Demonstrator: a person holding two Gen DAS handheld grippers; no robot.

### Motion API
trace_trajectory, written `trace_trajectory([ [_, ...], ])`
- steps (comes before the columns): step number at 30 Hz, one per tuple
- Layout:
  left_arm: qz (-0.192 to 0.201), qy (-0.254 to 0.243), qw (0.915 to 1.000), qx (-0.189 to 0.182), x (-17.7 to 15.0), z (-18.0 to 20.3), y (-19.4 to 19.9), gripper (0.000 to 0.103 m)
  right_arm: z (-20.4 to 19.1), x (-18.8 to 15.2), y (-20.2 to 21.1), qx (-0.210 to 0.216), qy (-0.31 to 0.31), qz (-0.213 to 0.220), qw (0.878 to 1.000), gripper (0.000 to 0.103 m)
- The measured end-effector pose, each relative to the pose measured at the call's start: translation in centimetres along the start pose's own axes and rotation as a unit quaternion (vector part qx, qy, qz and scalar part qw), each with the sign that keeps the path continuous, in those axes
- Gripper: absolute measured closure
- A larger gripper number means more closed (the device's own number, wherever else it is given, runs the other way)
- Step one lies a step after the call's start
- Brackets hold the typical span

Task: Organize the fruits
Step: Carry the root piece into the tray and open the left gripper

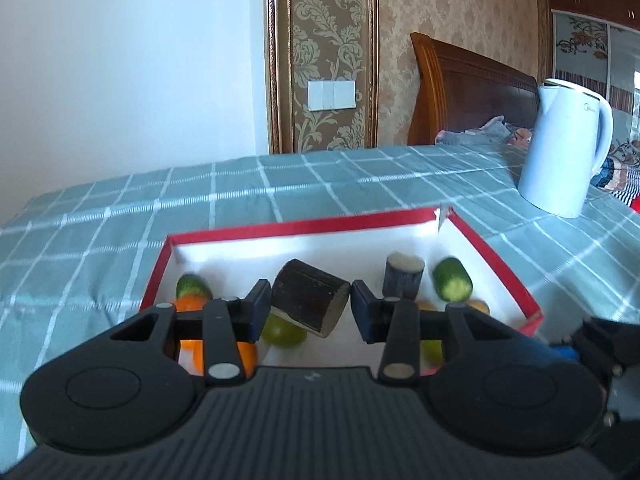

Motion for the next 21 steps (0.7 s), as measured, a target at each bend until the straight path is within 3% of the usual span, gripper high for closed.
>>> trace_trajectory([
  [10,-0.002,0.002,0.9995,0.031,1.4,2.1,-4.8,0.063,0.1,0.0,0.0,-0.002,-0.002,-0.002,1.000,0.004],
  [21,-0.021,0.016,0.9981,0.055,0.7,1.3,-7.8,0.063,0.1,0.0,0.0,-0.003,-0.002,-0.003,1.000,0.004],
])
Point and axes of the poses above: each gripper's, at about its wrist camera, not at the fingertips, and y roughly against the way its jaws point, z to its right, x to its top, the point moved 2 cm from there along -y, roughly the way its jaws point, and after that the axes turned 8 degrees about y, right-handed, at the moved point
